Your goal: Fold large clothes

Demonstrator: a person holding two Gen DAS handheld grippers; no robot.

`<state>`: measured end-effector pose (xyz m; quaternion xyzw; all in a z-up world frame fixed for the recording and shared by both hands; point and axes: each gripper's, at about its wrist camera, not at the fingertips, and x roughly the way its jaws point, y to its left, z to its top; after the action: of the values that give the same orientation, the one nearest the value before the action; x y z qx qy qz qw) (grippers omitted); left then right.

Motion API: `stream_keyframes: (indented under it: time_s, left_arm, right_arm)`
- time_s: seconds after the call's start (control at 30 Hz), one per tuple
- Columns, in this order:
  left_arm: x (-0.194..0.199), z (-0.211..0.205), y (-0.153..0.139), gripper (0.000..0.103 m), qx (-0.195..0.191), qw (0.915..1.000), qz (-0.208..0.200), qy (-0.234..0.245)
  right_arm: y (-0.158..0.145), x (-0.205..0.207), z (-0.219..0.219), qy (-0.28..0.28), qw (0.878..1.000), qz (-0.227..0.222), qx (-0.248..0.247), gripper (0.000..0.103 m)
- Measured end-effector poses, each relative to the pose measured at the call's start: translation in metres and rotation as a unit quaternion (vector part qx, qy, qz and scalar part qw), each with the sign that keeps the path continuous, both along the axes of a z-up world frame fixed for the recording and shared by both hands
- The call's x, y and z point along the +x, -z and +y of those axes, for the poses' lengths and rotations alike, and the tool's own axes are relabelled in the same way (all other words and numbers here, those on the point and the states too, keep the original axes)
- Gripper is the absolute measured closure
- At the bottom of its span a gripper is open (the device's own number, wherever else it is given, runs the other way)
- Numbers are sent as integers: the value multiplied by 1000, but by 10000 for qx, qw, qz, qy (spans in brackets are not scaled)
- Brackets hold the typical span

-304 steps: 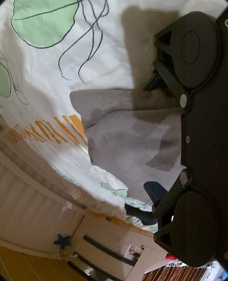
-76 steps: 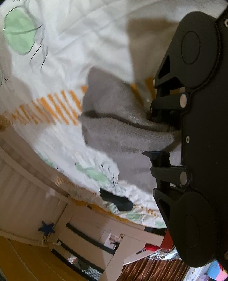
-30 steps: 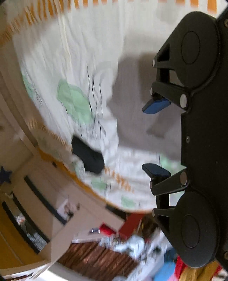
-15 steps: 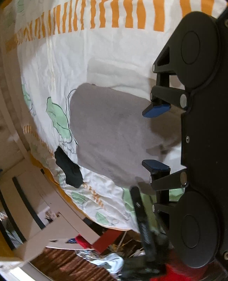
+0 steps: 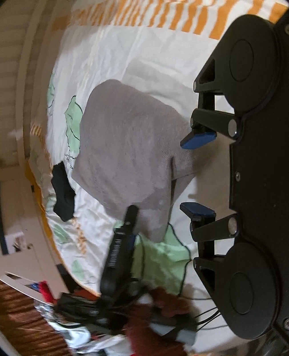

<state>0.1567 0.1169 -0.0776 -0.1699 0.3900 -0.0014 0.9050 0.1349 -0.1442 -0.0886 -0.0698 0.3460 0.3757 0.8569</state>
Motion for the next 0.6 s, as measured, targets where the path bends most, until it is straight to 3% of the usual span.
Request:
stream_keyframes:
  time_s: [0.1, 0.13, 0.17, 0.27, 0.4, 0.5, 0.6]
  left_arm:
    - [2, -3, 0, 57, 69, 9999, 27, 103]
    - [3, -5, 0, 69, 6, 9996, 19, 270]
    - [5, -6, 0, 97, -116, 9987, -35, 487]
    - [10, -5, -12, 97, -11, 9968, -242, 765]
    - [22, 27, -42, 97, -32, 9964, -557, 645]
    - [34, 40, -43, 96, -32, 9967, -367, 724]
    - [43, 37, -24, 96, 105, 9968, 19, 796]
  right_arm:
    - [3, -4, 3, -59, 9999, -56, -66, 42]
    - [3, -4, 3, -55, 9999, -65, -65, 42]
    - [3, -4, 2, -45, 10000, -66, -59, 42]
    - [2, -1, 1, -1, 9999, -105, -78, 42]
    - [-6, -2, -2, 9, 9995, -316, -38, 42]
    - [-11, 1, 0, -31, 9986, -498, 163, 42]
    - [-1, 10, 13, -243, 9984, -448, 258, 42]
